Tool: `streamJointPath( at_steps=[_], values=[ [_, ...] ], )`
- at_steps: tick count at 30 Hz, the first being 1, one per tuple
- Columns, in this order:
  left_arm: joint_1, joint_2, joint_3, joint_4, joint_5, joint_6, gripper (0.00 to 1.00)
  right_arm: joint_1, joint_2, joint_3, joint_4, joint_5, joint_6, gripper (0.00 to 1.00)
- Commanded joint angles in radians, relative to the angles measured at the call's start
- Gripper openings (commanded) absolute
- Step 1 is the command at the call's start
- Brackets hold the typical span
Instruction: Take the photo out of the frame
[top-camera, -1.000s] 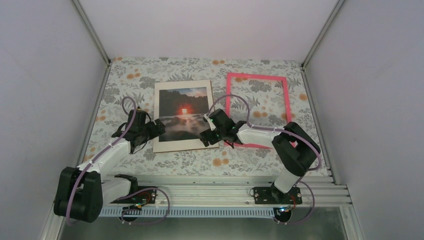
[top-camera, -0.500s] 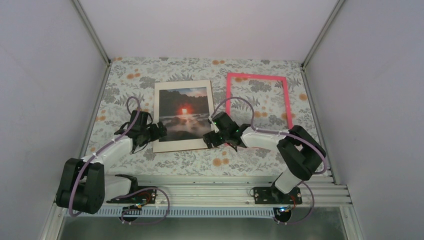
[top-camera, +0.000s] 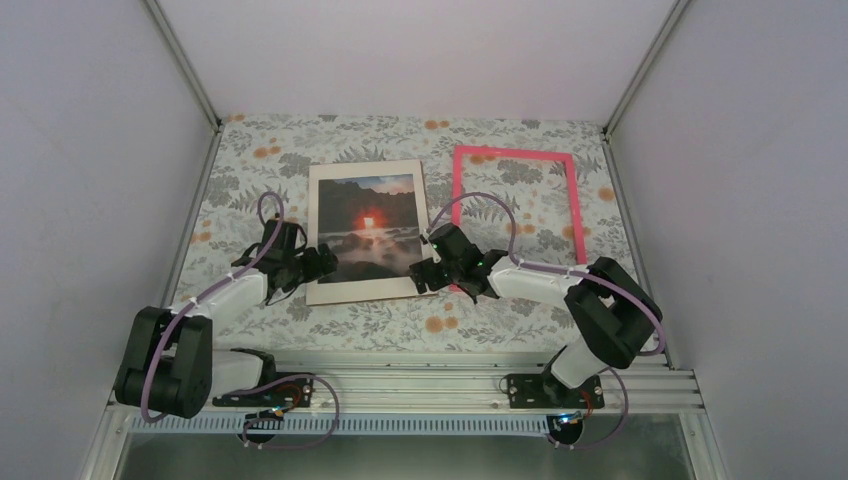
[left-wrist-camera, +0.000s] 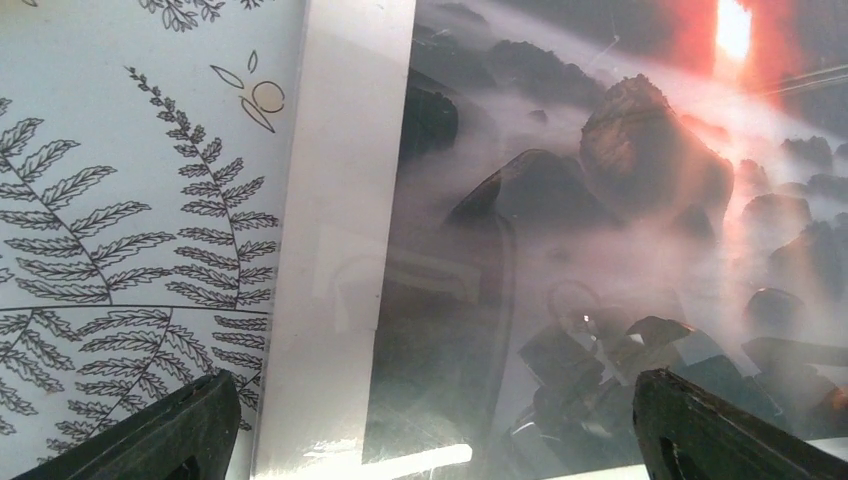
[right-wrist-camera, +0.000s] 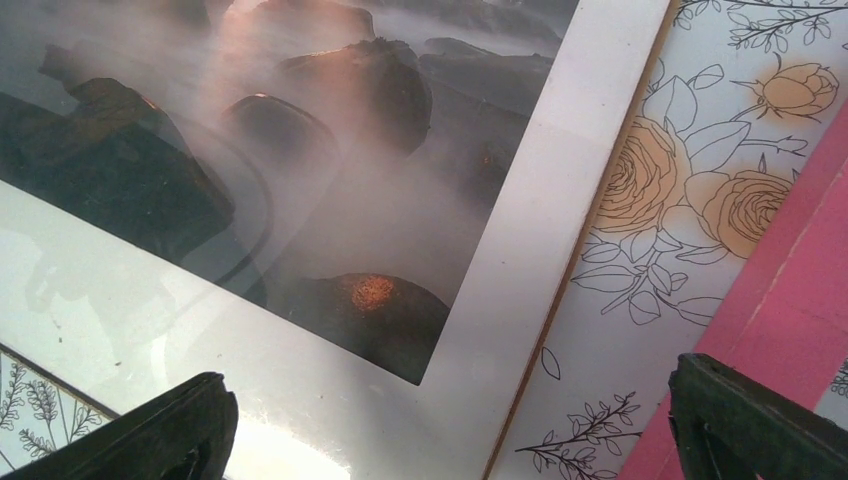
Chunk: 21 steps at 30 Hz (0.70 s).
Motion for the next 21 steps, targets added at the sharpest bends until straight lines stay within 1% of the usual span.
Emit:
streamJointPath(
  at_steps=[1,9,15,21],
  values=[
    [0.007,-0.005,0.008,0.023,0.034,0.016,0.96,0.004,-0.023,-0.015,0.027,0.036,0.019,0.98],
    [0.005,-0.037,0.016,0.021,0.059,0.011,0.89,0.003,-0.023,-0.016,0.025,0.050,0.019,0.98],
    [0.006,-0.043,0.031,0.023,0.083,0.010,0.87,0.004,-0.021,-0.014,0.025,0.051,0.020,0.98],
    [0.006,-0.036,0.032,0.001,0.030,0.018,0.88,0.004,-0.016,-0.012,0.024,0.054,0.017,0.98]
  ],
)
